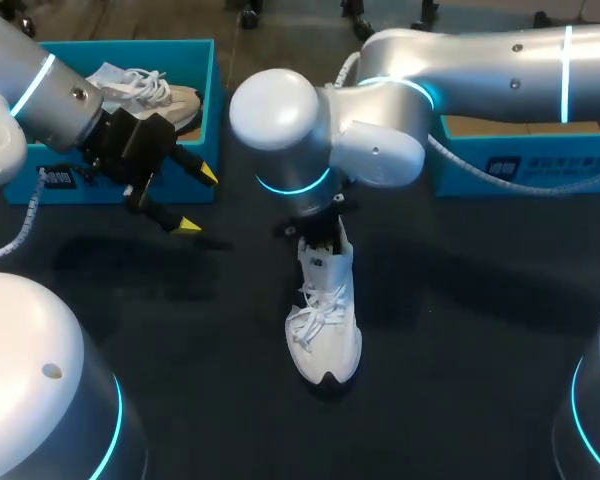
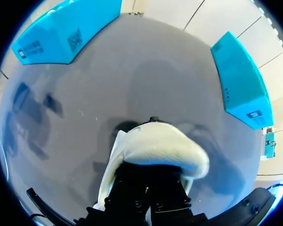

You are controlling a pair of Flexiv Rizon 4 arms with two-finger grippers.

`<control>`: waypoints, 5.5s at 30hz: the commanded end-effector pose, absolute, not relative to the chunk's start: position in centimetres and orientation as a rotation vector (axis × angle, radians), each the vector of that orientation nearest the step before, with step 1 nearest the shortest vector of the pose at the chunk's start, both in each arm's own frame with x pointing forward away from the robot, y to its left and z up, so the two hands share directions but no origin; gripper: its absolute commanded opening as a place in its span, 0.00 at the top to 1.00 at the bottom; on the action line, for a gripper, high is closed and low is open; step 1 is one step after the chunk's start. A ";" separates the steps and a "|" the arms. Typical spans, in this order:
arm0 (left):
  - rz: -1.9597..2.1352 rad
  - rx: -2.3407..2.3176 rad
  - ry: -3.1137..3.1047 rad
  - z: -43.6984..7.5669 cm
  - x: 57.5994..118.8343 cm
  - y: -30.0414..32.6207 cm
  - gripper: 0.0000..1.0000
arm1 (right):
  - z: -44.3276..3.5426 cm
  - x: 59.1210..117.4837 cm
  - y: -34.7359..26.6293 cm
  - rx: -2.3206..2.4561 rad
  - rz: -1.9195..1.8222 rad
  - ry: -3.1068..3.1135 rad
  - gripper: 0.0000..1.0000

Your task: Take the shoe out of the shoebox, open the shoe tongue, remove and reinsert the insole, then place the shoe into the shoebox

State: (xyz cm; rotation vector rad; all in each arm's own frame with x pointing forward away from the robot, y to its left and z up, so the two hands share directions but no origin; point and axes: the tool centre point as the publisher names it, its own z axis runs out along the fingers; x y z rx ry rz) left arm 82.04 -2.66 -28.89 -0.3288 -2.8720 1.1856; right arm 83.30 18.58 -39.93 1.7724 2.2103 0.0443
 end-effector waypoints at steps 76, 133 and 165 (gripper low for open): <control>1.182 -0.329 -2.874 -28.9 82.0 -2.6 0.00 | -33.7 74.5 19.6 2.336 -0.189 2.498 0.00; 1.182 -0.329 -2.874 -28.9 82.0 -2.6 0.00 | -30.1 70.0 19.9 2.467 -0.314 2.380 0.51; 1.182 -0.329 -2.874 -28.9 82.0 -2.6 0.00 | -33.6 75.8 18.0 2.315 -0.331 2.511 0.81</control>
